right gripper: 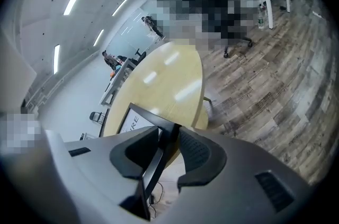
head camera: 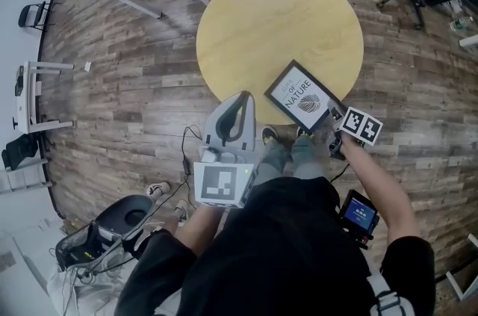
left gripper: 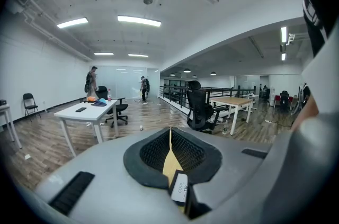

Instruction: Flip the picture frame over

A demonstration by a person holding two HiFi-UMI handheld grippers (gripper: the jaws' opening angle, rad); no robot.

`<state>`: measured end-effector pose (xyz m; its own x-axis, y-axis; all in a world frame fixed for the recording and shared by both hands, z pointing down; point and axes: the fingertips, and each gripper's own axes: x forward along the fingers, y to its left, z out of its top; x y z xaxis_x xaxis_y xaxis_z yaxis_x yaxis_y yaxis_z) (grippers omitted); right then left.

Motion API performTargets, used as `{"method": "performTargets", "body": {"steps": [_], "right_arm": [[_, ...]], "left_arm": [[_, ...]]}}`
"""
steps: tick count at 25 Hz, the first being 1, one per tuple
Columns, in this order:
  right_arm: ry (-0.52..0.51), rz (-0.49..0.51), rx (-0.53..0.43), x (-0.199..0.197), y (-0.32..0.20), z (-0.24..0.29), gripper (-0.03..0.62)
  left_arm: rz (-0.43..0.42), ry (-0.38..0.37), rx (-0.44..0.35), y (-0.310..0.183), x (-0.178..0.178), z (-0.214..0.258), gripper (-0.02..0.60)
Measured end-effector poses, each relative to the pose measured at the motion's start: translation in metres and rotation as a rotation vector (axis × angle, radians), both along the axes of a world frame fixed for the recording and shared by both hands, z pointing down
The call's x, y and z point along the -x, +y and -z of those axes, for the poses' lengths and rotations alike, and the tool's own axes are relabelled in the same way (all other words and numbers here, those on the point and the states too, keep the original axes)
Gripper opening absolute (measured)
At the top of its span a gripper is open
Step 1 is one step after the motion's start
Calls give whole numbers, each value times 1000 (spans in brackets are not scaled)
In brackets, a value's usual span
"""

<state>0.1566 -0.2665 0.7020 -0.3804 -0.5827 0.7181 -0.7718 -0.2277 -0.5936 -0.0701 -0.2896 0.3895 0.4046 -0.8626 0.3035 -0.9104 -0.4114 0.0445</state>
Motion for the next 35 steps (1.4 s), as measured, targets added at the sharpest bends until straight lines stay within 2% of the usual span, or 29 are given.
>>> {"method": "performTargets", "body": {"steps": [5,12,17,20,24,30,33,35], "right_arm": [[88,80,27,1,-1,-2,121],[335,218,81,7,4,-6,126],[481,321,64,15,-2,1,132],[581,381,47,18,-5,0,137],[609,388,20,20,-9,2,137],[587,362,-38,18,-22,17,138],[599,350,-110,18,-33,43,138],[608,345,-197,23,-46,75,138]], "left_arm": [[-13,2,-5,-1,-6,-1,29],[-10,1,1,3,-1,-3,29],[-8,6,3,2,7,-1,29],[-2,-18,26,0,14,-4,29],[-11,11,5,-2,15,0,29],[-10,-4,0,-3,24,0,29],[-15,2,-12,-4,23,7,29],[-16,-1,-26,-7,24,12,29]]}}
